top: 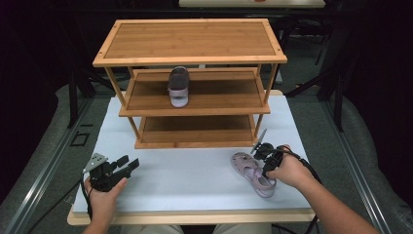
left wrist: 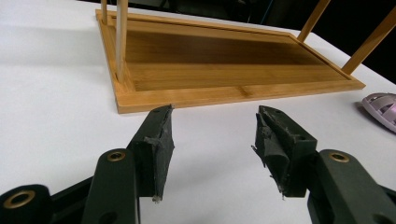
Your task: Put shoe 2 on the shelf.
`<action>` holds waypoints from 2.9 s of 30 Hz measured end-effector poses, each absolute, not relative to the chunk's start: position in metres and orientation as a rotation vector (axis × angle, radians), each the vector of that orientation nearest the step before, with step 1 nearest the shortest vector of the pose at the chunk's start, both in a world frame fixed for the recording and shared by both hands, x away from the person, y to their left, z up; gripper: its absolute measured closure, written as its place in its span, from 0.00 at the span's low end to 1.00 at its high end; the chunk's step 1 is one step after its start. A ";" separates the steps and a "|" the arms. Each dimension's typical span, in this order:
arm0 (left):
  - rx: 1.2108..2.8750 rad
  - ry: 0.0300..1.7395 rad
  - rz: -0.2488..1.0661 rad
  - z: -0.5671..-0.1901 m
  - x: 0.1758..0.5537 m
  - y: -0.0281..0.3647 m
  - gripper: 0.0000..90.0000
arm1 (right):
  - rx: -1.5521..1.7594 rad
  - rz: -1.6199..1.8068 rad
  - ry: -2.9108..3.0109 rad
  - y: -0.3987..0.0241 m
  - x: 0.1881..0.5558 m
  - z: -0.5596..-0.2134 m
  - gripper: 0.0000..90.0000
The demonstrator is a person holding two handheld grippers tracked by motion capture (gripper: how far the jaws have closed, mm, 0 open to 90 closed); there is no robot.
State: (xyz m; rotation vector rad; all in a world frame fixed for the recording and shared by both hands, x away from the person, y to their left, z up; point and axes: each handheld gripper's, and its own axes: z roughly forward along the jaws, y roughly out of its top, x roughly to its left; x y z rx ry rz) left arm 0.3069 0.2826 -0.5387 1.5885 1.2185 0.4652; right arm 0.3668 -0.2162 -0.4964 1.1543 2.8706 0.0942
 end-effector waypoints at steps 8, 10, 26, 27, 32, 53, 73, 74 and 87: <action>1.591 1.220 0.464 -0.539 0.307 0.283 0.52 | 1.195 0.253 2.838 -0.226 0.356 -0.487 0.93; 1.591 1.221 0.465 -0.539 0.307 0.283 0.52 | 1.197 0.316 2.843 -0.228 0.354 -0.486 0.93; 1.590 1.224 0.466 -0.540 0.307 0.283 0.52 | 1.144 1.030 2.391 -0.251 0.305 -0.472 0.93; 1.590 1.223 0.462 -0.540 0.308 0.283 0.52 | 1.143 1.072 2.358 -0.252 0.302 -0.472 0.93; 1.587 1.234 0.458 -0.541 0.309 0.284 0.52 | 1.132 1.200 2.238 -0.250 0.294 -0.474 0.93; 1.549 1.250 0.466 -0.541 0.308 0.287 0.52 | 1.006 1.512 1.849 -0.195 0.309 -0.423 0.93; 1.559 1.253 0.447 -0.543 0.311 0.288 0.52 | 1.082 1.483 1.913 -0.156 0.383 -0.369 0.93; 1.557 1.250 0.446 -0.543 0.311 0.288 0.52 | 1.082 1.483 1.913 -0.156 0.383 -0.369 0.93; 1.545 1.257 0.431 -0.543 0.312 0.292 0.52 | 1.141 1.426 1.807 -0.122 0.432 -0.369 0.93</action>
